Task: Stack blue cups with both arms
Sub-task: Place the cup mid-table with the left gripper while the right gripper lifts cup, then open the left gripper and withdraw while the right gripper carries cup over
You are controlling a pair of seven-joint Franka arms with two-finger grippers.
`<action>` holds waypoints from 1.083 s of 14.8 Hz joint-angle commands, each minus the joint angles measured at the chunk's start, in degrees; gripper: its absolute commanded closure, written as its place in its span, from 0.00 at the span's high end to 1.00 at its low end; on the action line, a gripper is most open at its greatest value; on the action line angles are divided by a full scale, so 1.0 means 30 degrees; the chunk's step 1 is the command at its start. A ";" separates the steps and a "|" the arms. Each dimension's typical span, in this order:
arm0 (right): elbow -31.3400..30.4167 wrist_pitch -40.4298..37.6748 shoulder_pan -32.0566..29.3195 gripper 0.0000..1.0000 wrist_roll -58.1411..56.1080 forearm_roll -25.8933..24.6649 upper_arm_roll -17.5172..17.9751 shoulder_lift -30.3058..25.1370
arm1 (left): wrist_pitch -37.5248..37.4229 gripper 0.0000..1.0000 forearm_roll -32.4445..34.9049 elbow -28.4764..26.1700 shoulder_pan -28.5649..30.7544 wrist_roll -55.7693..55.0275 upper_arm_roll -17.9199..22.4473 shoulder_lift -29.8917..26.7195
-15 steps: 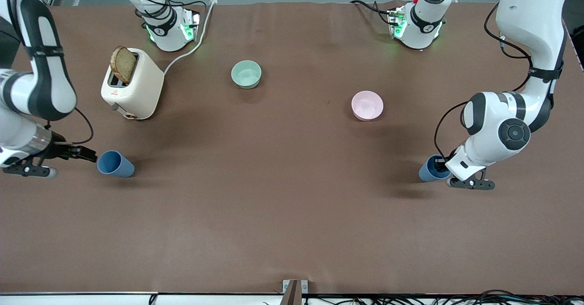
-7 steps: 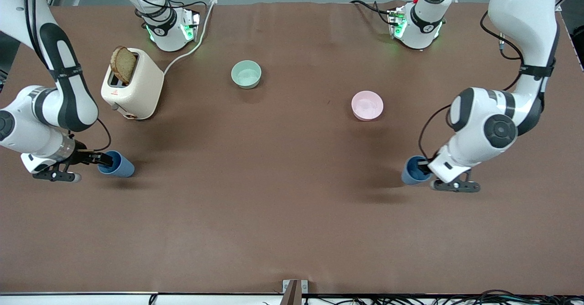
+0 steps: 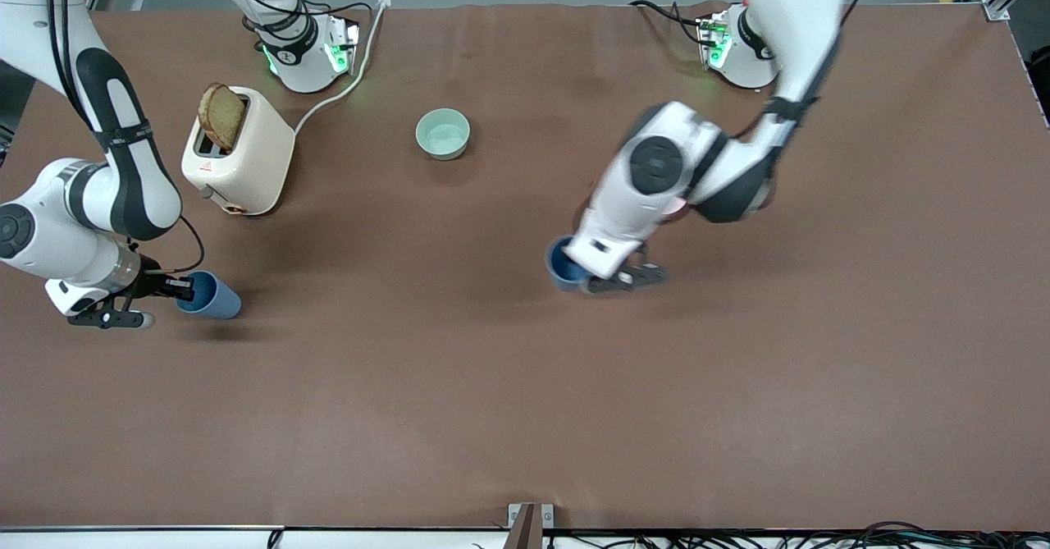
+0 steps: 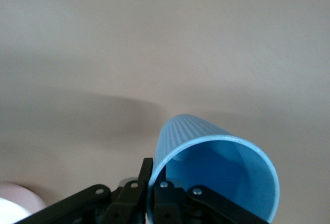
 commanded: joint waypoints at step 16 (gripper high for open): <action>0.3073 -1.4017 0.0500 0.04 -0.0055 0.0022 0.0522 -1.1342 | -0.1039 1.00 0.1754 0.4345 -0.1489 -0.0881 0.1622 0.0325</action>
